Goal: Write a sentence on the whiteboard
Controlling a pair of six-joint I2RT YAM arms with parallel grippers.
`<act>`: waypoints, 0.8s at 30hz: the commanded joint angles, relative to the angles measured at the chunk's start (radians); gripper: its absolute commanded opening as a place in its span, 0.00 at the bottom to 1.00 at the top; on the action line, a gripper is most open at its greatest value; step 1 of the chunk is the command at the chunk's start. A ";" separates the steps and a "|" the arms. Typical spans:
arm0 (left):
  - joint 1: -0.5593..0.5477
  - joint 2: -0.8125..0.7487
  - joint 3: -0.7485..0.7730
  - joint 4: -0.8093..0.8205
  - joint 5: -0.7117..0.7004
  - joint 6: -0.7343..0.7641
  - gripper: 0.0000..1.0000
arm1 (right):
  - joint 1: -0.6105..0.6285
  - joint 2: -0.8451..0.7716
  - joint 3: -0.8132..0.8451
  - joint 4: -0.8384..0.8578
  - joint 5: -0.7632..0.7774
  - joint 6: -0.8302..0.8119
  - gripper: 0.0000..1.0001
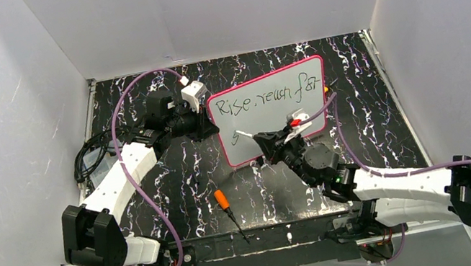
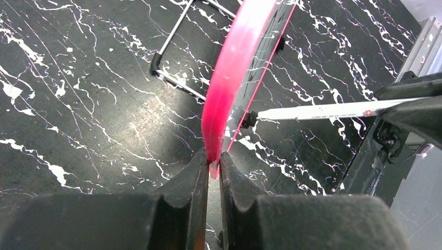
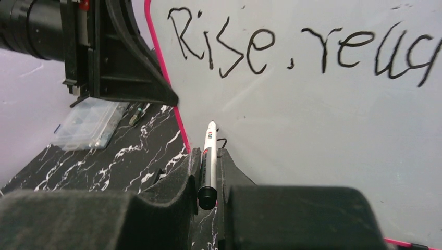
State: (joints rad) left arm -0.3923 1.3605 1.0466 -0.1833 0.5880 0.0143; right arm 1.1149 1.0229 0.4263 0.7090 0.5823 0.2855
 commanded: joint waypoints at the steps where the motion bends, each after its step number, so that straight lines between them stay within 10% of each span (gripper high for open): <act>1: -0.003 0.001 0.028 -0.021 0.022 -0.001 0.00 | 0.000 -0.034 -0.015 0.028 0.074 -0.012 0.01; 24: -0.002 0.019 0.031 -0.021 0.024 -0.001 0.00 | 0.000 0.020 -0.022 0.007 0.087 -0.005 0.01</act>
State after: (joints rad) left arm -0.3901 1.3674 1.0504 -0.1829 0.5880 0.0143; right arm 1.1152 1.0393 0.4084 0.6788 0.6285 0.2863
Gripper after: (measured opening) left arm 0.093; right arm 0.196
